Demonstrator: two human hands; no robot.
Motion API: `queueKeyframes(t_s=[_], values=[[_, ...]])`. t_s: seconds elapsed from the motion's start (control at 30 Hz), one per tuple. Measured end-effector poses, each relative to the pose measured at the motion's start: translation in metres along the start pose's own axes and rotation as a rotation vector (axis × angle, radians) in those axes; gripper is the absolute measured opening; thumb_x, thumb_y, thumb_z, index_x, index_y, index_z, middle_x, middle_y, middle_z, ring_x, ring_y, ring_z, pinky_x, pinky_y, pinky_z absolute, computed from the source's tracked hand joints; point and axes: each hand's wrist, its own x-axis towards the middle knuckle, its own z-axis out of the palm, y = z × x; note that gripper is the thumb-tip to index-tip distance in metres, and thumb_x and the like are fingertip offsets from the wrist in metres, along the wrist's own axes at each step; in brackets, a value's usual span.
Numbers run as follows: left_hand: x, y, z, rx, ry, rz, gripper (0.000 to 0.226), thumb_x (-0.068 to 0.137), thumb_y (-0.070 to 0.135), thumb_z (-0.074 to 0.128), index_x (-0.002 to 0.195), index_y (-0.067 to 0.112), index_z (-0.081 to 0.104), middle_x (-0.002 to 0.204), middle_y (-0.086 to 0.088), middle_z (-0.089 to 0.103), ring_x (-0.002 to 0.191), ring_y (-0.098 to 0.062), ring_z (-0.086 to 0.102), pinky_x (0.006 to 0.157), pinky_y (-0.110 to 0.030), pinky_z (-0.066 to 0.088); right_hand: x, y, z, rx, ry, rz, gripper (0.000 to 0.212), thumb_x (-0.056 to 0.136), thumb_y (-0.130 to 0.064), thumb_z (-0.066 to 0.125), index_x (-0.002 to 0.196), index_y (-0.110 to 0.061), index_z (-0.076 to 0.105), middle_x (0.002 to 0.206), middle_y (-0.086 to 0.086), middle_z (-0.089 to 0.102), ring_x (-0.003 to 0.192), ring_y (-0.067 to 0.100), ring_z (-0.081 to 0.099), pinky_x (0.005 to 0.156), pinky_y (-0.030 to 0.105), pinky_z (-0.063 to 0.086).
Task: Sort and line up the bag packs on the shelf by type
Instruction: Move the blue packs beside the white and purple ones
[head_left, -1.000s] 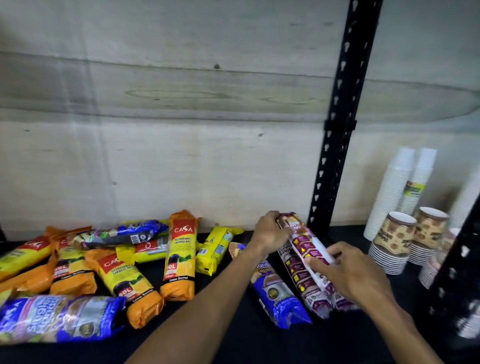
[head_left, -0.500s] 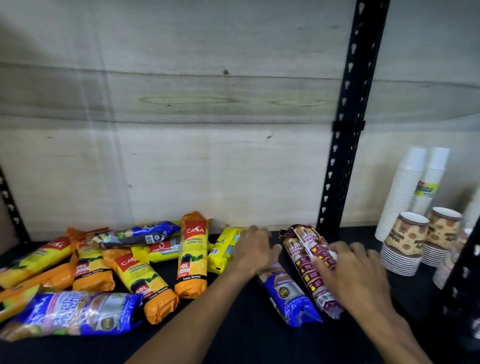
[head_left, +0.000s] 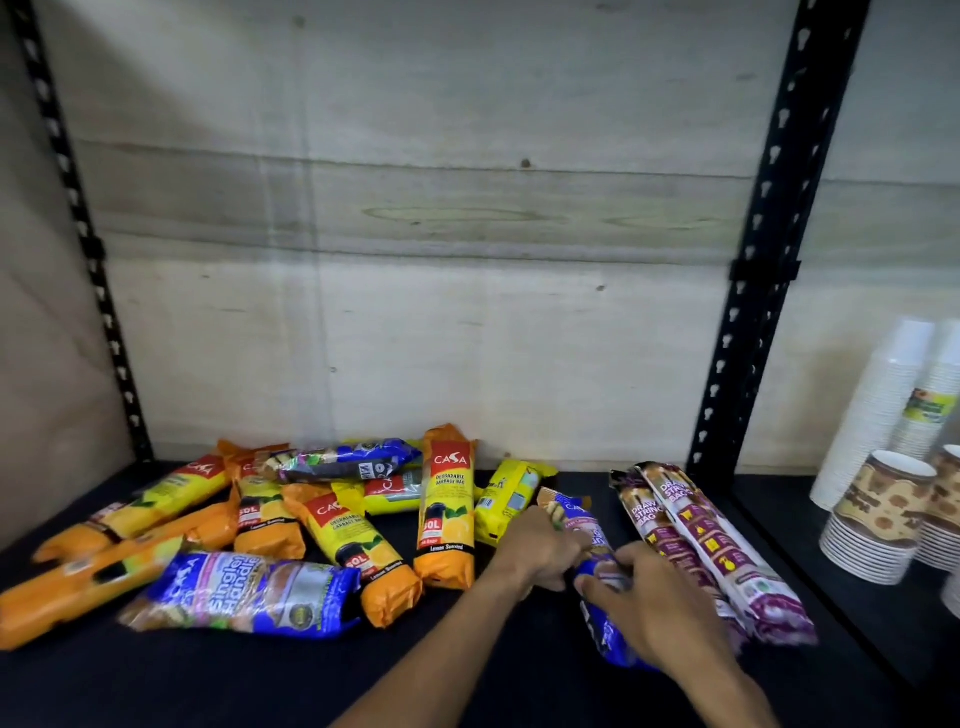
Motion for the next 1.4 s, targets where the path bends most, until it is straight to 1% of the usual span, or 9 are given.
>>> queueKeyframes(t_s=[0.23, 0.4, 0.5, 0.63, 0.77, 0.93, 1.03, 1.2, 1.4], values=[[0.006, -0.012, -0.009, 0.148, 0.037, 0.05, 0.02, 0.082, 0.041, 0.067, 0.079, 0.023, 0.061, 0.094, -0.004, 0.074, 0.087, -0.023, 0.073, 0.081, -0.039, 0.061, -0.001, -0.017, 0.002, -0.13, 0.075, 0.005, 0.045, 0.087, -0.059, 0.06, 0.114, -0.025, 0.056, 0.105, -0.003, 0.065, 0.089, 0.019, 0.058, 0.066, 0.031, 0.04], [0.013, -0.013, -0.013, -0.057, -0.092, 0.031, 0.042, 0.088, 0.027, 0.069, 0.127, 0.015, 0.061, 0.114, -0.01, 0.071, 0.07, -0.014, 0.065, 0.071, -0.028, 0.061, 0.013, -0.028, 0.009, -0.247, 0.112, 0.008, 0.048, 0.09, -0.057, 0.057, 0.121, -0.021, 0.054, 0.116, 0.003, 0.064, 0.105, 0.025, 0.062, 0.069, 0.033, 0.041], [0.014, -0.01, -0.003, -0.076, -0.141, 0.042, 0.05, 0.09, 0.024, 0.068, 0.138, 0.016, 0.055, 0.109, -0.006, 0.069, 0.065, -0.009, 0.061, 0.067, -0.024, 0.059, 0.013, -0.025, 0.01, -0.297, 0.106, 0.041, 0.048, 0.091, -0.057, 0.055, 0.122, -0.02, 0.057, 0.123, 0.005, 0.057, 0.108, 0.026, 0.06, 0.069, 0.033, 0.04], [0.005, -0.001, -0.007, -0.028, -0.133, 0.083, 0.042, 0.091, 0.022, 0.065, 0.131, 0.012, 0.059, 0.098, -0.006, 0.066, 0.076, -0.017, 0.063, 0.08, -0.033, 0.059, 0.016, -0.019, 0.003, -0.35, 0.116, 0.052, 0.049, 0.092, -0.056, 0.054, 0.124, -0.02, 0.058, 0.129, 0.007, 0.052, 0.113, 0.026, 0.055, 0.074, 0.032, 0.041], [-0.005, 0.002, -0.048, 0.094, -0.011, 0.131, 0.032, 0.088, 0.031, 0.064, 0.115, 0.015, 0.067, 0.088, -0.003, 0.07, 0.086, -0.025, 0.072, 0.086, -0.041, 0.06, 0.022, -0.029, -0.002, -0.42, 0.203, 0.031, 0.053, 0.092, -0.057, 0.05, 0.129, -0.019, 0.056, 0.135, 0.008, 0.054, 0.123, 0.03, 0.047, 0.095, 0.038, 0.044], [-0.029, -0.022, -0.129, 0.289, 0.167, 0.168, 0.035, 0.091, 0.039, 0.061, 0.119, 0.018, 0.066, 0.113, 0.001, 0.072, 0.103, -0.017, 0.067, 0.09, -0.035, 0.055, 0.037, -0.077, 0.017, -0.418, 0.236, -0.135, 0.054, 0.092, -0.058, 0.048, 0.128, -0.019, 0.059, 0.127, 0.009, 0.06, 0.119, 0.031, 0.051, 0.098, 0.039, 0.042], [-0.045, -0.039, -0.177, 0.366, 0.317, 0.148, 0.034, 0.093, 0.041, 0.059, 0.121, 0.022, 0.065, 0.116, 0.006, 0.07, 0.1, -0.01, 0.065, 0.082, -0.025, 0.054, 0.049, -0.115, 0.03, -0.299, 0.21, -0.25, 0.053, 0.095, -0.054, 0.047, 0.13, -0.016, 0.057, 0.128, 0.012, 0.059, 0.119, 0.033, 0.051, 0.094, 0.04, 0.044], [-0.066, -0.075, -0.241, 0.543, 0.479, 0.058, 0.036, 0.09, 0.048, 0.059, 0.117, 0.026, 0.067, 0.11, 0.01, 0.071, 0.091, -0.008, 0.064, 0.081, -0.031, 0.054, 0.07, -0.177, 0.053, -0.195, 0.151, -0.395, 0.059, 0.096, -0.057, 0.044, 0.134, -0.013, 0.053, 0.133, 0.013, 0.055, 0.123, 0.034, 0.048, 0.094, 0.044, 0.045], [-0.093, -0.099, -0.275, 0.591, 0.181, 0.08, 0.046, 0.078, 0.068, 0.056, 0.115, 0.041, 0.063, 0.108, 0.023, 0.061, 0.098, 0.004, 0.057, 0.077, -0.013, 0.044, 0.1, -0.23, 0.088, -0.252, 0.047, -0.57, 0.062, 0.094, -0.06, 0.044, 0.137, -0.015, 0.052, 0.137, 0.013, 0.054, 0.126, 0.035, 0.048, 0.098, 0.046, 0.043]])
